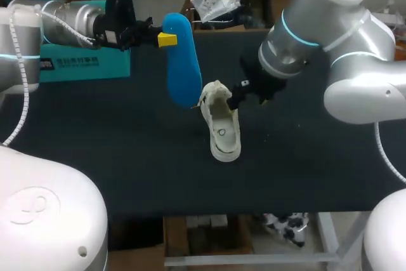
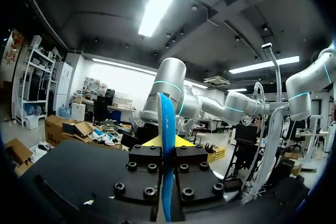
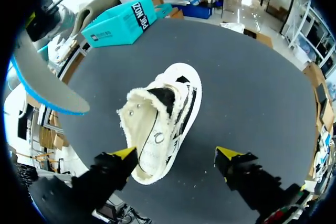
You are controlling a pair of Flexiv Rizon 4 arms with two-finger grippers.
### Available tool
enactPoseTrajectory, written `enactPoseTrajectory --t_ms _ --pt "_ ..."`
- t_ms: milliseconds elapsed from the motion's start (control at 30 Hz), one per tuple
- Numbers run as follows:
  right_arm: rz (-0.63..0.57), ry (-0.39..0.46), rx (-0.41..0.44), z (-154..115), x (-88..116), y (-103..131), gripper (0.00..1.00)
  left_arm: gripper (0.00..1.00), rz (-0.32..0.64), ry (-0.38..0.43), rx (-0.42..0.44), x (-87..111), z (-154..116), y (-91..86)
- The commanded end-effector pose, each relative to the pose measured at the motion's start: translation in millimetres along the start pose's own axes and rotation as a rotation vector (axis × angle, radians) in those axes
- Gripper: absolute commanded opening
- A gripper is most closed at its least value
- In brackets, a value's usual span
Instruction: Open the shoe tongue, take the insole out of the shoe, put the insole back into the shoe, and pack the shoe into the shoebox
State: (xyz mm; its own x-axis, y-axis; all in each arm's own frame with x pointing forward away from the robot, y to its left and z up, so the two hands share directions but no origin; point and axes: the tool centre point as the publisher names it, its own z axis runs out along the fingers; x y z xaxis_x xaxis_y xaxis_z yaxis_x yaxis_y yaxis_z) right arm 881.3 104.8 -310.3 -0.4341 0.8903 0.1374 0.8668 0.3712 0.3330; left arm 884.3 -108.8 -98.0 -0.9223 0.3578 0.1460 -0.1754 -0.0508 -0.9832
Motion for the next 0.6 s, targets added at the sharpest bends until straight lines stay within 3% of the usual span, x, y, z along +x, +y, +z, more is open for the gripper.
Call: enactPoseTrajectory --t_ms 33,233,333,433,600 --pt "0.030 0.020 -0.029 -18 -11 -20 1.00 0.00 -0.010 -0.257 0.038 27.3 18 9.9" --pt "0.216 0.066 -0.018 -34 -25 -33 1.00 0.00 -0.074 -0.372 0.096 46.4 35 15.5" --pt "0.322 0.149 0.041 -41 -27 -34 1.00 0.00 -0.117 -0.415 0.099 51.1 41 18.1" --pt "0.272 0.164 0.089 -43 -19 -35 1.00 0.00 -0.167 -0.462 0.103 53.9 47 20.0" --pt "0.272 0.164 0.089 -43 -19 -35 1.00 0.00 -0.205 -0.507 0.090 57.4 54 19.8"
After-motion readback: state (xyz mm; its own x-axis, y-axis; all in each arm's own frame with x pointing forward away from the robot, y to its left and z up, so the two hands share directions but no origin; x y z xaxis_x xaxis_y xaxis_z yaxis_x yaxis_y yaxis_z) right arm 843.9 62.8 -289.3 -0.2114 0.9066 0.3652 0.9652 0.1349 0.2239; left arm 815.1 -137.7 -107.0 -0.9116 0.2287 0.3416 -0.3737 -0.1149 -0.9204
